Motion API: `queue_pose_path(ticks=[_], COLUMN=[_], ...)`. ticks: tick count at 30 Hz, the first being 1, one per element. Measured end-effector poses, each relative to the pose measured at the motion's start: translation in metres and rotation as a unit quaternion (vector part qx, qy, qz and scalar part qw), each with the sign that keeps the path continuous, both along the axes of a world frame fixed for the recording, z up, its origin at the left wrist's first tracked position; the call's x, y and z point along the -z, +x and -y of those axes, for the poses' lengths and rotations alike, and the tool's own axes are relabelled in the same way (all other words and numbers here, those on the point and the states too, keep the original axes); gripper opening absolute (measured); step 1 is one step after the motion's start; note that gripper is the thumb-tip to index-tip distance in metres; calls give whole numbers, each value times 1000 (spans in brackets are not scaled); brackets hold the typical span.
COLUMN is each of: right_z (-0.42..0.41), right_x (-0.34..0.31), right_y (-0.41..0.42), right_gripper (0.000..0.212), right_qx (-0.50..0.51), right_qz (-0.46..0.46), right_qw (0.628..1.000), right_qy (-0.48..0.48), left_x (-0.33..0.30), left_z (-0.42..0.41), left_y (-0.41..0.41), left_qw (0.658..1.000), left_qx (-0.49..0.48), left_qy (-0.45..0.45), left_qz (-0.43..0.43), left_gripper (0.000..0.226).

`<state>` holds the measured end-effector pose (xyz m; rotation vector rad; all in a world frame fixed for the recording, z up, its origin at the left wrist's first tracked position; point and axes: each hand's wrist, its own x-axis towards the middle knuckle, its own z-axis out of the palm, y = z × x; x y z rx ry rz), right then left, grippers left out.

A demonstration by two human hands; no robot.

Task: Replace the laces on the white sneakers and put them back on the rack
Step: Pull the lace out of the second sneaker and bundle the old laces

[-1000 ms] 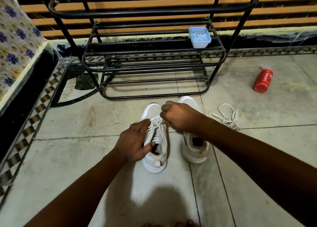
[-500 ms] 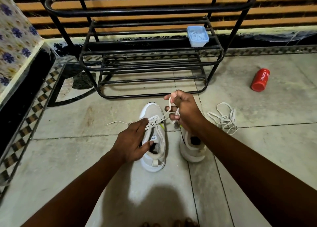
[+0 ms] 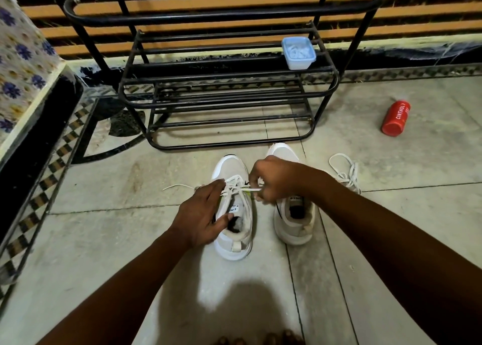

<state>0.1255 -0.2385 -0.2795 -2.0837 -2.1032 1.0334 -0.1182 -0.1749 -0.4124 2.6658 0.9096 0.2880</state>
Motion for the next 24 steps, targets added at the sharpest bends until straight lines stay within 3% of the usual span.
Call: queue_pose_path(ticks=[1,3,6,9,13,17,21,24], right_z=[1,-1,-2,6,19,23,32,28], right_x=[-2,-5,7,29,46,53,44,47], right_y=[-4,-5,4,-1,-11,-16,-26,-28], right_gripper=[11,8,34,30,23,22,26,24], right_qx=[-26,-25,66,150,274,349,317,379], right_qz=[46,87,15,-47,-151,-332,-361,-350], right_qw=[999,990,965,936,887,828,837,814], right_qy=[5,104,254,314,340,288,263,267], left_x=[0,0,2,5,8,12,10,10], left_z=[0,-1,-1,-1,2,8,11,12], left_y=[0,0,-1,-2,-1,1,0,-1], left_qw=[1000,1000,1000,1000,998,993,981,976], left_qx=[1,0,0,-3,-20,-36,-45,-45], left_qy=[1,3,-2,-9,-43,-81,-137,-156], left_qz=[1,7,12,21,44,77,128,143], left_gripper=[84,84,83,83,77,71,64,61])
